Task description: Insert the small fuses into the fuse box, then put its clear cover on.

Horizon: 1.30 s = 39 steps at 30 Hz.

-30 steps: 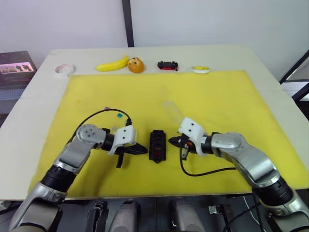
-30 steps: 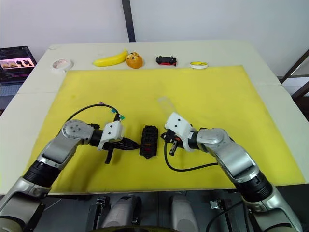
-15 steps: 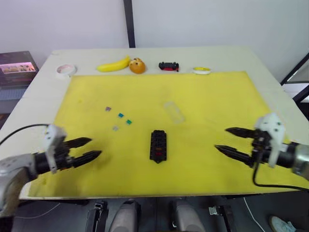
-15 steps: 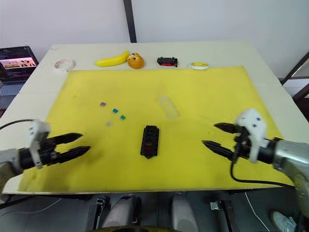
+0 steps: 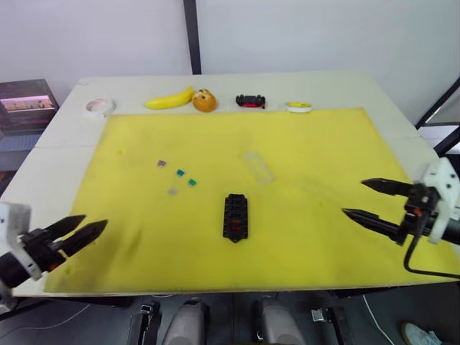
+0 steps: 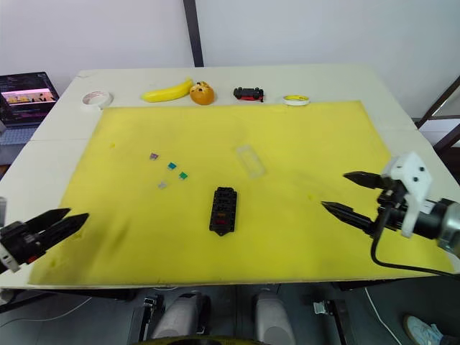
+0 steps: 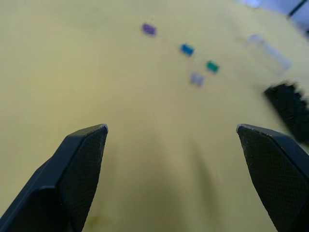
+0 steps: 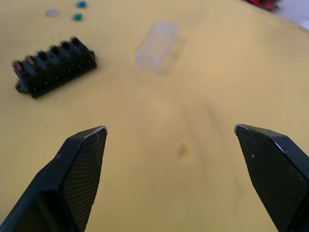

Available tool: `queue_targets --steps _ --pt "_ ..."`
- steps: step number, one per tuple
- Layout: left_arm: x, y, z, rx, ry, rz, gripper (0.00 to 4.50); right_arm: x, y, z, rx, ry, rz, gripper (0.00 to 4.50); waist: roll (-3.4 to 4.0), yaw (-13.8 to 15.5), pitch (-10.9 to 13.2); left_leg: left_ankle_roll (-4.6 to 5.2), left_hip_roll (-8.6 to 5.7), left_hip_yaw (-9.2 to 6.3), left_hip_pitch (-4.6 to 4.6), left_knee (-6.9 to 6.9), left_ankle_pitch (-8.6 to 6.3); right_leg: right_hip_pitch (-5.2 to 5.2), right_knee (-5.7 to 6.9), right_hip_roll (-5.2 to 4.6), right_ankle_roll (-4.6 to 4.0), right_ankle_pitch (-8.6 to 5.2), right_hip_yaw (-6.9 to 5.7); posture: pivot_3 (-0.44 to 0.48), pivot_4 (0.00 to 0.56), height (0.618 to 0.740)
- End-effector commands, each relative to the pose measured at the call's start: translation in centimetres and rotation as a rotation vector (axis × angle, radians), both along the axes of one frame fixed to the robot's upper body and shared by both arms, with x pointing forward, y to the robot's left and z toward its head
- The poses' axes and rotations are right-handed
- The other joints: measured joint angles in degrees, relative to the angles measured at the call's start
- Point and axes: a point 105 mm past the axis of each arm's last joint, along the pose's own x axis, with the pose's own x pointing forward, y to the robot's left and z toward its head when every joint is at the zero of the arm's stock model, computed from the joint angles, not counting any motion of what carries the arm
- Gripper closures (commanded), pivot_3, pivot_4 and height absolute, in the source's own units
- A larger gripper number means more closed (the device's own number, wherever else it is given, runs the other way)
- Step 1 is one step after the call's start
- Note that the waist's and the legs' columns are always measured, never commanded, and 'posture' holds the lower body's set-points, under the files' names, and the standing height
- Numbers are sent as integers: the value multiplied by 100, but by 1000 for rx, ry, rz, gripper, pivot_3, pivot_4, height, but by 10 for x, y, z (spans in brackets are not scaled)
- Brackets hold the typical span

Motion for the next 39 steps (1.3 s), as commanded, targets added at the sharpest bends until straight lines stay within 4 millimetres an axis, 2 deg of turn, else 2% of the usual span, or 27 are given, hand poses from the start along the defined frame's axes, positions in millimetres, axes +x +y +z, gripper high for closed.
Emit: queue_targets --steps 1,4,7,11,16,19,25,39 --pt "8 -20 7 -85 39 -29 6 -5 41 10 26 -33 150 15 -5 -2 0 0 2 -2 -8 0 0 -10 3 3 0 0 -1 0 150 740" --pt "23 -32 3 -207 99 -10 6 -5 74 15 69 -42 264 15 -5 2 0 0 0 -3 -14 -4 -1 -18 -1 3 0 0 0 0 150 740" --pt "32 -40 -2 -325 161 10 6 -3 94 16 97 -43 315 15 -5 5 -1 -1 -3 -4 -15 -3 0 -19 -1 1 1 0 0 0 150 740" --pt "34 -60 -8 -370 233 -31 6 -1 112 12 104 -42 352 15 -12 12 -1 -3 -5 -5 -18 -3 0 -25 -1 -1 1 0 2 0 150 740" --pt "45 -70 -10 -462 256 -7 6 1 121 7 107 -40 368 15 -11 18 -1 -8 -7 -5 -24 -3 3 -31 -1 -2 0 1 2 0 150 740" --pt "51 -72 -20 -515 287 23 6 2 123 5 101 -41 365 15 -11 19 -2 -9 -8 -5 -24 -3 4 -31 -1 -1 0 1 1 0 150 740" --pt "51 -79 -38 -537 328 19 6 4 130 6 99 -48 372 15 -8 13 -3 -11 -9 -3 -23 -3 5 -33 1 3 0 1 1 0 150 740" --pt "69 -100 -35 -607 284 -11 6 5 134 8 73 -44 374 15 -5 74 -6 -11 -22 -8 -22 -3 6 -22 -3 0 0 0 -4 0 150 740"
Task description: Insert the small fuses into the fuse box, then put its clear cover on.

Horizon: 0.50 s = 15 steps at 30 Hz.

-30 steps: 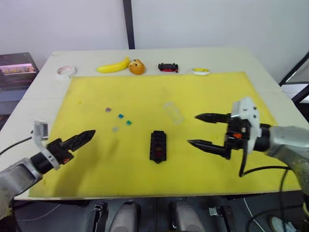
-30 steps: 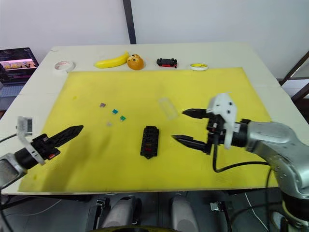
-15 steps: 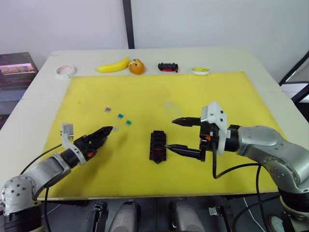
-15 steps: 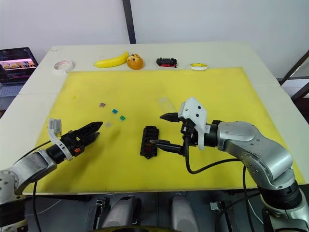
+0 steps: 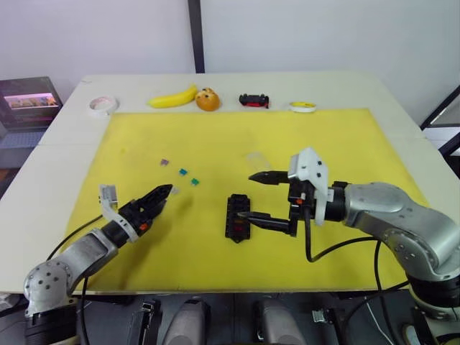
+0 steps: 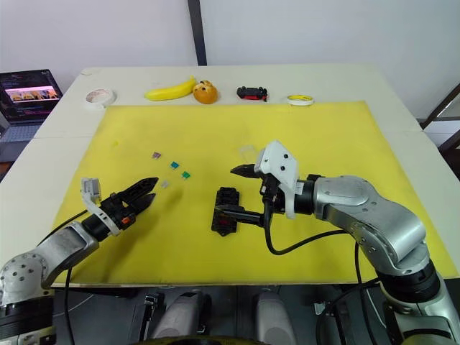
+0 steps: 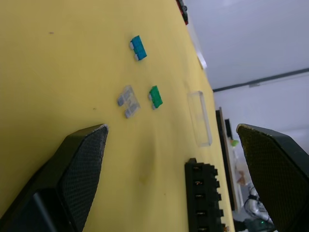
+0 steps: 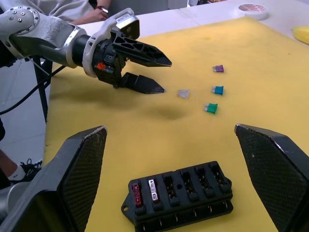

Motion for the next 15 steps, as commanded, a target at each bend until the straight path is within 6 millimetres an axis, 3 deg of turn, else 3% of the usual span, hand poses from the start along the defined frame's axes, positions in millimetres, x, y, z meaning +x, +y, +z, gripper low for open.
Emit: queue_targets --steps 1,15 --pt "5 -11 -2 -2 16 -26 6 -3 1 7 -1 -33 8 15 0 14 0 0 -1 1 0 0 0 -1 0 0 0 0 0 0 150 740" --pt "15 -23 -14 10 85 -12 6 0 -1 7 -3 -37 -31 15 0 98 0 0 -4 0 0 0 0 1 -4 -2 0 0 -1 0 150 740"
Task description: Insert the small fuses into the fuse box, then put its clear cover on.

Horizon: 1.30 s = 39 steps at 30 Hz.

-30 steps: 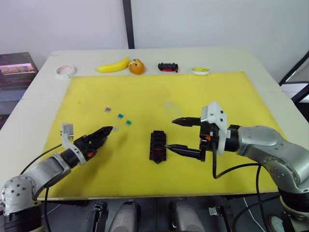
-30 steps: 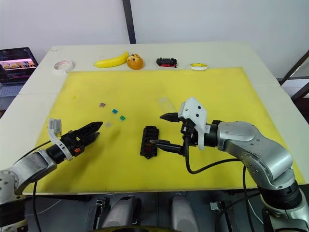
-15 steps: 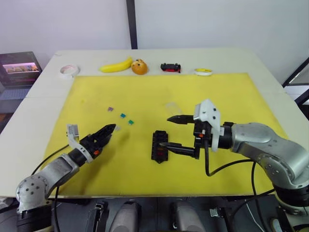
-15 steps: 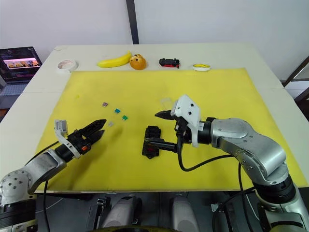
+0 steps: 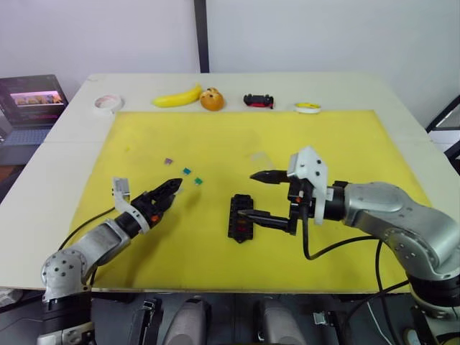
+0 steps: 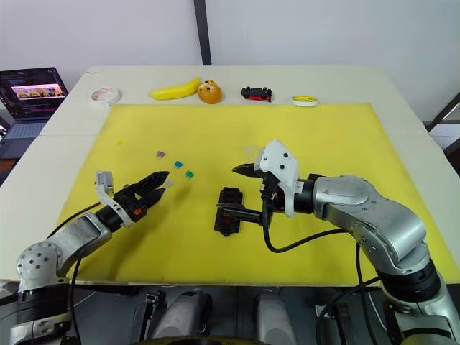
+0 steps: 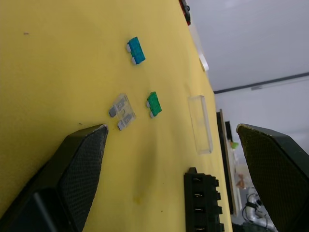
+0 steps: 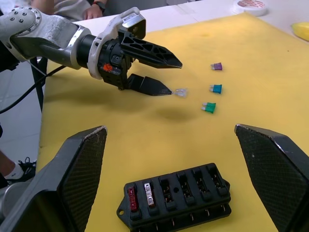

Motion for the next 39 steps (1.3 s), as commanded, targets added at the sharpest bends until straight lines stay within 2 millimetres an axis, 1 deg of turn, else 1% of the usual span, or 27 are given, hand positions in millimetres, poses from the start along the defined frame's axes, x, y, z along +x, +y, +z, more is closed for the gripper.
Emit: queue_targets --steps 1,8,19,23,29,31,33,39 --pt "3 -10 -12 2 49 -13 6 -2 1 8 3 -45 0 15 0 6 0 0 0 -1 0 0 0 1 0 0 0 0 0 0 150 740" --pt "9 -14 -16 -1 72 -16 6 0 0 9 4 -48 -9 15 2 12 -1 0 -5 -4 1 0 0 6 -2 -2 0 0 -5 0 150 740" --pt "15 -31 -28 29 121 -79 6 1 -2 9 5 -56 -28 15 9 53 -5 -1 -13 -10 3 0 1 14 -2 -6 1 0 -12 0 150 740" --pt "16 -32 -29 28 129 -78 6 1 -3 10 4 -59 -34 15 10 154 -6 -1 -15 -9 5 0 1 15 -4 -8 1 -1 -12 0 150 740" --pt "15 -29 -32 27 137 -74 6 1 -5 9 2 -60 -39 15 10 165 -6 -1 -17 -9 5 0 1 19 -9 -10 1 -1 -11 0 150 740" --pt "15 -25 -35 23 153 -56 512 1 -5 9 -1 -60 -39 0 11 162 -6 -1 -17 -10 5 0 1 19 -9 -10 1 -1 -12 0 150 740" --pt "15 -22 -39 19 170 -42 1305 0 -5 9 -5 -60 -37 0 11 158 -6 -1 -17 -9 5 0 1 18 -9 -10 2 -1 -11 0 150 740" --pt "14 -18 -40 3 177 -26 1305 0 -7 8 -13 -62 -37 0 11 152 -7 -1 -16 -9 4 -1 1 17 -14 -10 3 -2 -11 0 150 740"
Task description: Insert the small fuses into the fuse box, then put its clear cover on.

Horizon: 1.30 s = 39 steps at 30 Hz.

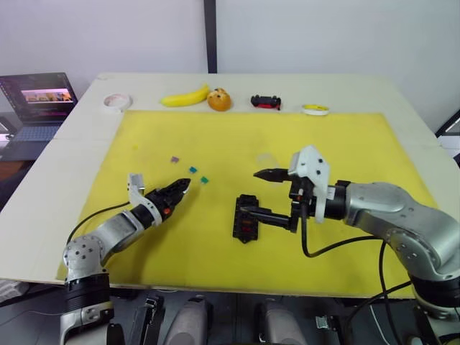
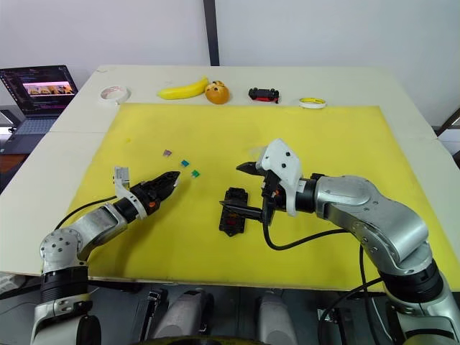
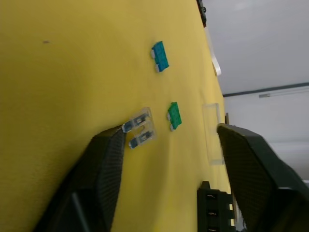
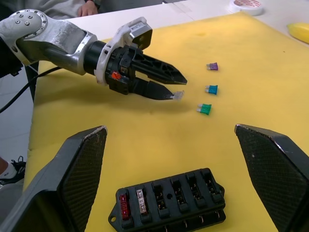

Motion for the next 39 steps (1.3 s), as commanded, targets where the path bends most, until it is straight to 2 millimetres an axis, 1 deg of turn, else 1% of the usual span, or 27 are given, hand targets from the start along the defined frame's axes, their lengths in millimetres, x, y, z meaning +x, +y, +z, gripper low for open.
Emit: queue_targets --steps 1,11,12,13,14,39 --pt "-7 -4 -26 11 109 -8 1305 -3 -2 9 3 -53 3 0 0 -6 0 0 0 0 0 0 0 0 0 0 0 0 0 0 150 740" --pt "-7 -3 -26 7 105 -5 1305 -3 -2 8 -1 -51 0 0 0 -7 0 0 1 0 0 -2 0 -1 -2 0 1 0 1 0 150 740" --pt "-7 -3 -26 8 107 -5 1863 -3 -2 8 -1 -49 0 0 0 -8 0 0 1 0 0 -2 0 -1 -2 0 1 0 1 0 150 740" --pt "-7 -3 -26 9 109 -6 2146 -3 -2 8 -2 -48 0 0 0 -10 0 0 1 0 0 -2 0 -1 -3 0 1 0 1 0 150 740" --pt "-8 -3 -27 16 113 -11 2554 -3 -2 8 -3 -48 0 0 -1 -13 1 0 1 0 -1 -2 0 -2 -3 0 1 0 1 0 150 740" --pt "-7 -3 -29 11 123 4 2554 -1 -6 8 -15 -48 -8 0 -1 -14 1 0 4 0 -5 -9 0 -6 -12 1 1 0 5 0 150 740"
